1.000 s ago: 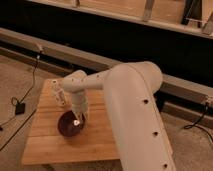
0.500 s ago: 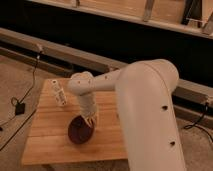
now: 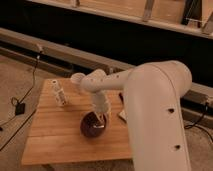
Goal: Drag the ceramic bowl in a circle
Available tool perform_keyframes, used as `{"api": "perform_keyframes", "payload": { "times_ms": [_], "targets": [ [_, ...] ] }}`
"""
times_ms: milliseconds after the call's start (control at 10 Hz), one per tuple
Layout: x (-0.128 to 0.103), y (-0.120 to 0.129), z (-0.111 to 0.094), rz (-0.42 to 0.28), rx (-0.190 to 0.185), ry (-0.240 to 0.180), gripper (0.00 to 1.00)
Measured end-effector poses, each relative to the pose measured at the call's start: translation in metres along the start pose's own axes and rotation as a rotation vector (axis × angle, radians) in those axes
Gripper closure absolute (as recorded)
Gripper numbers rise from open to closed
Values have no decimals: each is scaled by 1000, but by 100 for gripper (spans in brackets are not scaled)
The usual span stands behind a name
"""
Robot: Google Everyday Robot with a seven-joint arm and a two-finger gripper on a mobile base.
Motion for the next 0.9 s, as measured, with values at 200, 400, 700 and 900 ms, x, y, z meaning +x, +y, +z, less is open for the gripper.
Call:
{"api": "perform_keyframes", "payload": {
  "times_ms": [200,400,700,900],
  "targets": [
    [-26,-14,-1,52,8,-19,100],
    [-57,-7,-11,69,10,-46,100],
    [-88,24,-27,37,0,-84,100],
    [-101,60,-37,-12,-14,-100,100]
  ]
}}
